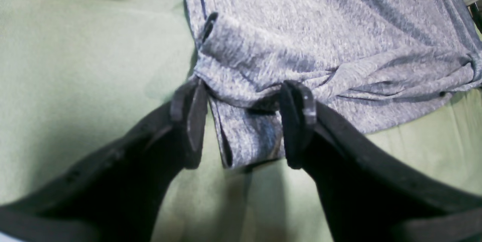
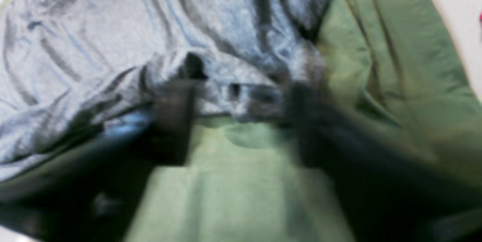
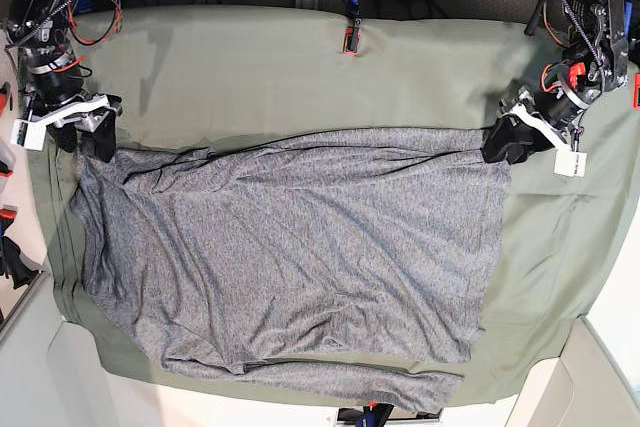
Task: Fold the T-shirt properly
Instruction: 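Hold the shoulder corners with both grippers and adjust the grip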
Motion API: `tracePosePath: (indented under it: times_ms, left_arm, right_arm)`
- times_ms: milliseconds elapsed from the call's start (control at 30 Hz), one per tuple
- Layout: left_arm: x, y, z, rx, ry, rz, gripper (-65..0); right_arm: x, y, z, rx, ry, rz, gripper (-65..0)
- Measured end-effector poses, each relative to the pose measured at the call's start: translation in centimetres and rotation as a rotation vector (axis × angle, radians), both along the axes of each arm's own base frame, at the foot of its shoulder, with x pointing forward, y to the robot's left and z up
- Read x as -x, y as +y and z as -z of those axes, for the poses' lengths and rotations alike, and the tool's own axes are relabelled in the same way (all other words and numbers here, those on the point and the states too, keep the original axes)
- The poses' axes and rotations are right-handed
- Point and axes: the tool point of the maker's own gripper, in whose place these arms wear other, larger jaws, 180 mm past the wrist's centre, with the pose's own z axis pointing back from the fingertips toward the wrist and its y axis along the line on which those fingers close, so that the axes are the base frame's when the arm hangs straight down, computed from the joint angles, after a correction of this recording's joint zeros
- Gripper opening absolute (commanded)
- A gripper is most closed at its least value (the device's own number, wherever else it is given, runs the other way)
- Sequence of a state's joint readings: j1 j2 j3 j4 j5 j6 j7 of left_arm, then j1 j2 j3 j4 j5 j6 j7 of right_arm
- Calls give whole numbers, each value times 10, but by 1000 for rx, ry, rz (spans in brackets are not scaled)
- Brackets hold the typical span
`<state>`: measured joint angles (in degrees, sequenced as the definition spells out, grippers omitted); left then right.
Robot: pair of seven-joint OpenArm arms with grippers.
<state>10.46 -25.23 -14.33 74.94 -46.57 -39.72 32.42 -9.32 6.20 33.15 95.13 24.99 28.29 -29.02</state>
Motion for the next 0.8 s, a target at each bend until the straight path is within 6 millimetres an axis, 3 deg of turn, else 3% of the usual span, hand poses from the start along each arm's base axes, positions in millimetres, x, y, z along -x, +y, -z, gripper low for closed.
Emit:
tracePosePath:
  times_ms: [167, 333, 567, 800]
  left_arm:
    - [1, -2, -1, 23, 9, -3, -300]
    - [2, 4, -2, 22, 11, -17, -300]
    - [2, 5, -2, 20, 12, -18, -300]
    - [3, 8, 1, -8, 18, -15, -300]
  right_arm:
    - [0, -3, 1, -3, 5, 23, -199]
    - [3, -24, 6, 63, 51, 104, -199]
    - [-16, -21, -2, 70, 36, 94, -199]
    - [-23, -10, 39, 16, 138, 78, -199]
